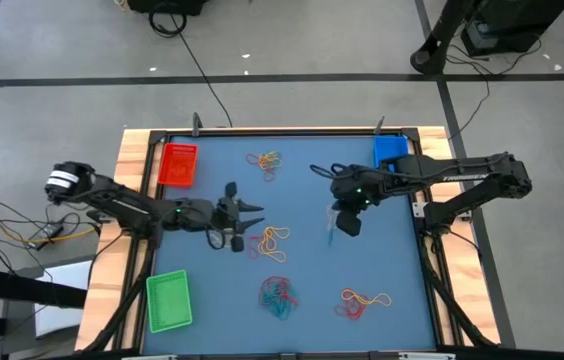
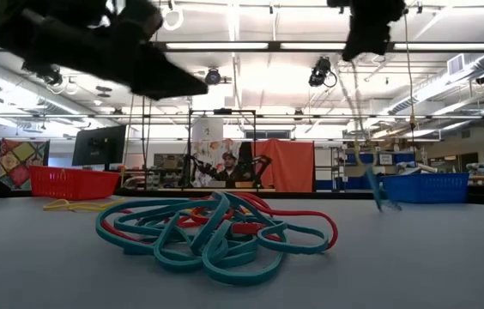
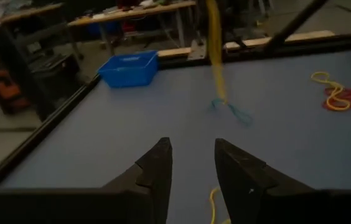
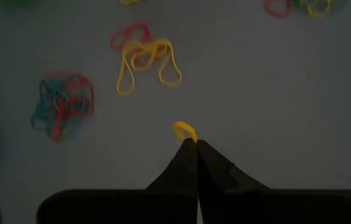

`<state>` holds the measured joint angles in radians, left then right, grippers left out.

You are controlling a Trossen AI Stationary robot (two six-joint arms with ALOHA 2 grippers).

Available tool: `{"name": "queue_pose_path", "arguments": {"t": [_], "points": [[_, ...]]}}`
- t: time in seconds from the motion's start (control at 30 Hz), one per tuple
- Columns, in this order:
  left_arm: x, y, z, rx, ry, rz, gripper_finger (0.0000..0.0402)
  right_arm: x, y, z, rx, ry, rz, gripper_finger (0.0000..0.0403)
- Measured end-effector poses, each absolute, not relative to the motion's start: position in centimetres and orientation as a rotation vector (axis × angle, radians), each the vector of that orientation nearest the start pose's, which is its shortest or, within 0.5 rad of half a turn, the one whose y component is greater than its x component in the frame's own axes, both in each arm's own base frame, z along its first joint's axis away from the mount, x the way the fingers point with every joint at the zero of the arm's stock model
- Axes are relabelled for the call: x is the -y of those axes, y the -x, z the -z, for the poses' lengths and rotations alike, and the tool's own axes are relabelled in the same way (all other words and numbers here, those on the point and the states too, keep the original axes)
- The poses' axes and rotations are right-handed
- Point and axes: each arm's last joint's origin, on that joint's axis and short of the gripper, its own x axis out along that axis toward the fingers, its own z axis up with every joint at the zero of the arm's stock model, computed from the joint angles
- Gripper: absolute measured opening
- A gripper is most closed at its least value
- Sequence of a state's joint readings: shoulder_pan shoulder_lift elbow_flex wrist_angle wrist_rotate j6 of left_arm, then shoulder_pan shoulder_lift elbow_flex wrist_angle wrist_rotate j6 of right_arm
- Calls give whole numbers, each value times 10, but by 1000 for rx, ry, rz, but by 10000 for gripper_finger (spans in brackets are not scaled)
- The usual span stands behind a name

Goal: Sort rubber bands into baskets
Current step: Put the yellow rubber band into the blue basket

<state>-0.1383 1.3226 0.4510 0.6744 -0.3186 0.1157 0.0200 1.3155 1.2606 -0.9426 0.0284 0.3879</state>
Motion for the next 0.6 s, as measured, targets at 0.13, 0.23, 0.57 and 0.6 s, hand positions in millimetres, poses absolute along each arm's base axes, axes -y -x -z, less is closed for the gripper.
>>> {"name": "queue_pose_path", "arguments": {"t": [0.13,0.23,0.57,0.6], "points": [[18,-276,-193,-167,-158,-61,152,-4,-258,-329,-914,-308,172,2],[7,-292,-186,-175,-130,-17,177,-5,-258,-332,-882,-293,154,2],[-5,-352,-149,-244,-51,-12,237,-2,-260,-341,-772,-246,218,2],[-5,-357,-146,-250,-44,-6,239,-2,-261,-341,-768,-242,227,2]]}}
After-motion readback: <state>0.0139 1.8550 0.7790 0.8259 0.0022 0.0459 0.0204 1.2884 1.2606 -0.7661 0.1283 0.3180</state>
